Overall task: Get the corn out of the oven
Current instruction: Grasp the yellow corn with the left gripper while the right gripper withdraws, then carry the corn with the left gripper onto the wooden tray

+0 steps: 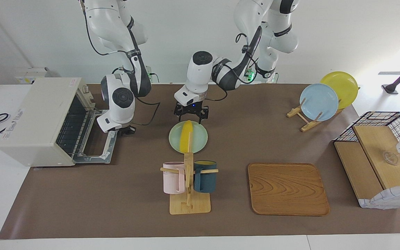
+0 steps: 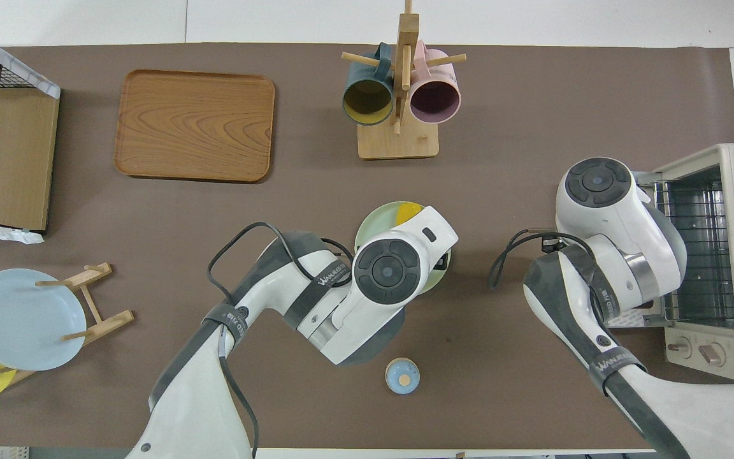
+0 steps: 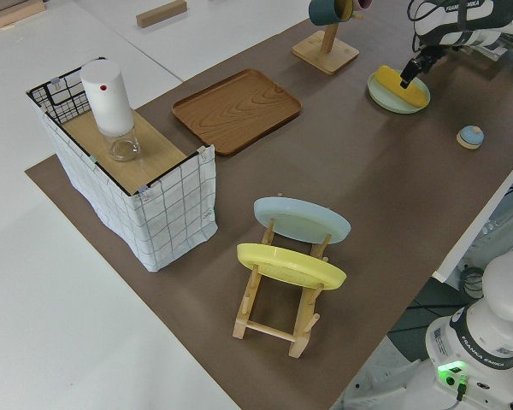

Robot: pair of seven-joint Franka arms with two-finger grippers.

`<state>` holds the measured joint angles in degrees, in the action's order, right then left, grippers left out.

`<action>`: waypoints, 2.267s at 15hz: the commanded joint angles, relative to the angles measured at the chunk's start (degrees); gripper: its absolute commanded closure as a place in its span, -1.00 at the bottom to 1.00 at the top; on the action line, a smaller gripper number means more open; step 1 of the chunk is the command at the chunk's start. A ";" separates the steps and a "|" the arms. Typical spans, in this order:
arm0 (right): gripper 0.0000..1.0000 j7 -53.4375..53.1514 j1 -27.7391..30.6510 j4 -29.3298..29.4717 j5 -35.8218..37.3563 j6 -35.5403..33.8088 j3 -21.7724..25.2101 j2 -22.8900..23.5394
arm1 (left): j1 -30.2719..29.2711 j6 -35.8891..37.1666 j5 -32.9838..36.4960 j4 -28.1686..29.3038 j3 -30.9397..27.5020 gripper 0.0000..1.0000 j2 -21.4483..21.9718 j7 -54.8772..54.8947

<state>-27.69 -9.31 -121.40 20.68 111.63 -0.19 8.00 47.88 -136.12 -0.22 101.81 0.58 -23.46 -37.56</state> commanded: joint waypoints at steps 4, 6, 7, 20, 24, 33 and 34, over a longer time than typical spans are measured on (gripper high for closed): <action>0.59 17.46 9.30 3.53 6.13 -8.60 1.86 -7.38 | -1.30 -0.82 1.89 -4.17 -0.23 -1.00 -4.57 6.26; 0.59 24.67 13.51 4.68 6.13 -9.76 1.86 -9.66 | -0.69 -2.40 1.71 -3.90 -0.23 -1.00 -6.07 6.53; 0.58 24.87 13.71 4.68 6.13 -9.76 1.86 -9.67 | -0.51 -2.66 1.71 -3.29 -0.23 -1.00 -5.98 6.45; 0.00 25.05 11.77 14.70 1.38 -18.63 0.11 -9.49 | -3.40 1.45 -2.68 -4.16 -0.23 1.00 -3.18 6.62; -0.49 25.14 12.21 23.04 -8.61 -25.04 -0.33 -9.41 | -11.21 10.32 -3.21 -4.07 -0.05 1.00 4.38 8.72; -1.00 25.14 11.78 32.72 -19.35 -32.17 -0.60 -8.35 | -32.40 14.81 -5.84 -16.61 -0.14 1.00 -3.58 27.01; -1.00 25.22 11.86 33.07 -19.62 -33.30 -0.86 -8.53 | -33.37 16.04 -5.93 -21.86 -0.14 1.00 -7.87 26.93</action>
<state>-4.20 1.86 -90.88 2.81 80.76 -0.35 -1.78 15.72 -123.50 -5.08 91.74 -0.23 -22.30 -10.99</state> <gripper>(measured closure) 0.000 0.427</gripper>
